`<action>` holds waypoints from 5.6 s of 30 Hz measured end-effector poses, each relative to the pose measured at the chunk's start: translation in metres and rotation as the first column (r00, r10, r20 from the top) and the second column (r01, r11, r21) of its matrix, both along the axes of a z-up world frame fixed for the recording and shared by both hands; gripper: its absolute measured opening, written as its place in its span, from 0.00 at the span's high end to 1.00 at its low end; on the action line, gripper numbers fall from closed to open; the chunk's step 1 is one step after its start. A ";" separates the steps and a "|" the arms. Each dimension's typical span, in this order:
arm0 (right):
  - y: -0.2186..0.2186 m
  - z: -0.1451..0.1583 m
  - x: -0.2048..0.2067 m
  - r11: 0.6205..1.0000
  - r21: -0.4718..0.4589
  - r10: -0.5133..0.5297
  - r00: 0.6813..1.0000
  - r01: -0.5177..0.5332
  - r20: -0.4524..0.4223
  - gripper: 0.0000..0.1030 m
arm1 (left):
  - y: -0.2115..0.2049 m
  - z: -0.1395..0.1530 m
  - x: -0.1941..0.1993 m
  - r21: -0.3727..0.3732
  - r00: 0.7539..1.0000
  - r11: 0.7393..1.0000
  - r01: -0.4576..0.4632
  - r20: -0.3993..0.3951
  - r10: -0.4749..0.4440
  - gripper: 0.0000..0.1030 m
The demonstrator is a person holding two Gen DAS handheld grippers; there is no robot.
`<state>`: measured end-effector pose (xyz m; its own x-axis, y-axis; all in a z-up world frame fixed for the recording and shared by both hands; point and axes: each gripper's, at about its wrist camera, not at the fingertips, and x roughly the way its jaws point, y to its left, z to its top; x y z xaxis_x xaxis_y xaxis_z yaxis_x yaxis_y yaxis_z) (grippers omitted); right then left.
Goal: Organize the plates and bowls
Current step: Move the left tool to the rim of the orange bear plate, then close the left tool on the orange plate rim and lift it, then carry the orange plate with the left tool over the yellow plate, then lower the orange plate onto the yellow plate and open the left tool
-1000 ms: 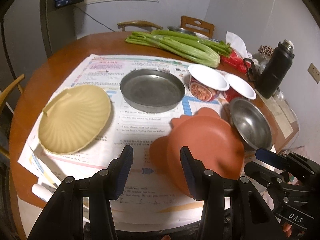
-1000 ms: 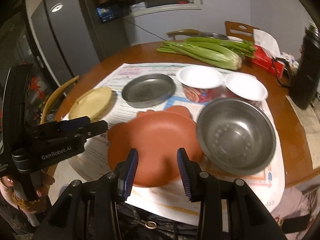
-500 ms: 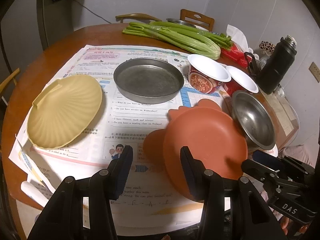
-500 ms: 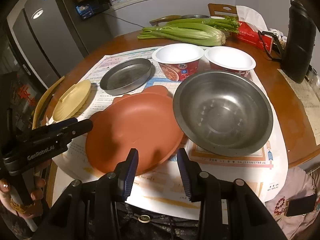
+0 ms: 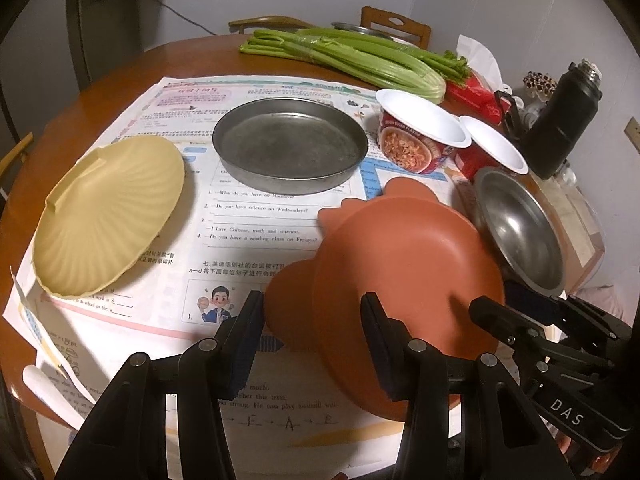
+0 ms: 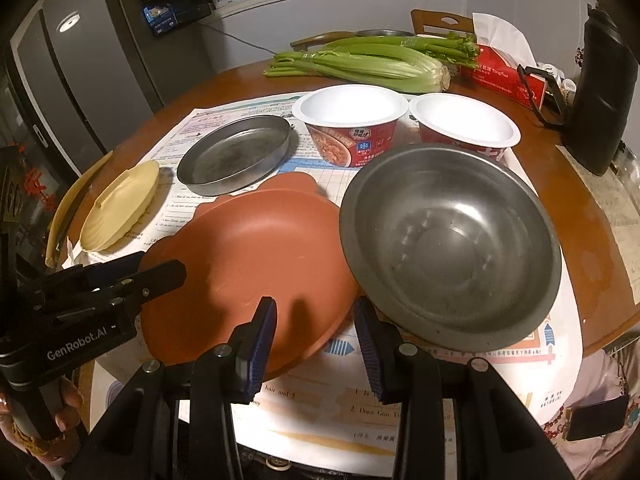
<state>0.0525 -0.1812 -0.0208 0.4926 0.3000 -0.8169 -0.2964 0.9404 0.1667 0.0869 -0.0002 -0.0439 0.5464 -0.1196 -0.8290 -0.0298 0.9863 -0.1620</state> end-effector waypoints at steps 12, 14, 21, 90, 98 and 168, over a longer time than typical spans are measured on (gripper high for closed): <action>0.017 -0.012 0.007 0.999 -0.032 0.032 0.999 -0.032 0.007 0.61 | 0.001 -0.011 0.007 0.029 1.000 0.999 -0.013 -0.011 0.013 0.51; 0.020 -0.014 0.007 0.999 -0.026 0.047 0.999 -0.047 0.010 0.61 | 0.003 -0.012 0.007 0.028 1.000 1.000 -0.015 -0.009 0.015 0.51; 0.031 -0.014 0.001 0.995 -0.037 0.092 0.995 -0.091 0.042 0.61 | 0.007 -0.014 0.006 0.046 0.999 0.998 -0.034 0.004 0.034 0.51; 0.217 0.035 0.027 0.907 -0.076 0.420 0.903 -0.415 0.091 0.61 | 0.193 0.030 -0.018 -0.041 0.910 0.920 -0.389 0.134 0.391 0.51; 0.228 0.019 0.035 0.906 -0.076 0.422 0.905 -0.417 0.061 0.61 | 0.201 0.013 -0.005 -0.028 0.911 0.916 -0.400 0.102 0.400 0.51; 0.105 0.074 0.062 0.987 0.015 0.156 0.971 -0.161 0.183 0.61 | 0.107 0.082 0.053 -0.003 0.970 0.986 -0.166 0.181 0.164 0.51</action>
